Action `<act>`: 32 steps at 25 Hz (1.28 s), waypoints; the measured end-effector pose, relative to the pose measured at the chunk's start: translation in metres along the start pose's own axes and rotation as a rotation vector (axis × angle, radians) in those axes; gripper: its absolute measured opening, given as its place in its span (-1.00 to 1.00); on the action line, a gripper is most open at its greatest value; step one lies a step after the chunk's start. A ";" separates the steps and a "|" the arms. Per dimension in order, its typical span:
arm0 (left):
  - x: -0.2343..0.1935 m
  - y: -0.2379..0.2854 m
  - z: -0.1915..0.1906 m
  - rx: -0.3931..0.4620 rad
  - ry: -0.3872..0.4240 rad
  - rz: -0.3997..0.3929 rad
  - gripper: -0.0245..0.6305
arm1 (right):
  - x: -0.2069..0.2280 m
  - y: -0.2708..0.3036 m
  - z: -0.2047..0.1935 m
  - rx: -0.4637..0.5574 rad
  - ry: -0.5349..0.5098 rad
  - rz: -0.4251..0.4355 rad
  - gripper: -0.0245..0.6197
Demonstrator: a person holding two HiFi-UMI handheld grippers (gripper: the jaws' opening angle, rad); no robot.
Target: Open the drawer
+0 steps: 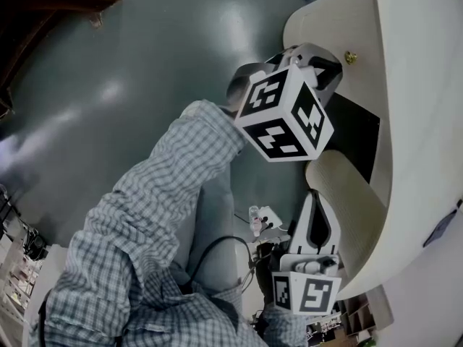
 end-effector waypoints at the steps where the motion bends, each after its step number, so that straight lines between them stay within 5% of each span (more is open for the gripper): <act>1: 0.002 0.005 -0.001 -0.003 0.004 -0.003 -0.93 | 0.003 0.000 -0.001 -0.001 0.005 -0.001 -0.90; 6: 0.008 0.023 -0.005 -0.022 0.031 -0.026 -0.92 | 0.012 -0.002 -0.003 -0.011 0.020 -0.005 -0.90; 17: 0.008 0.054 -0.011 -0.046 0.034 -0.021 -0.56 | 0.030 0.001 -0.009 -0.028 0.049 -0.009 -0.90; 32: 0.001 0.062 -0.011 -0.042 0.041 -0.002 -0.53 | 0.031 0.002 -0.011 -0.025 0.099 -0.014 -0.90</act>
Point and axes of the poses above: the fingertips, and each gripper's own axes: y forward along the fingers, x to its right, z out of its top, the point moved 3 cm from there along -y, backward along the fingers, and after that the axes turned 5 degrees about z, right-handed, at the moved point
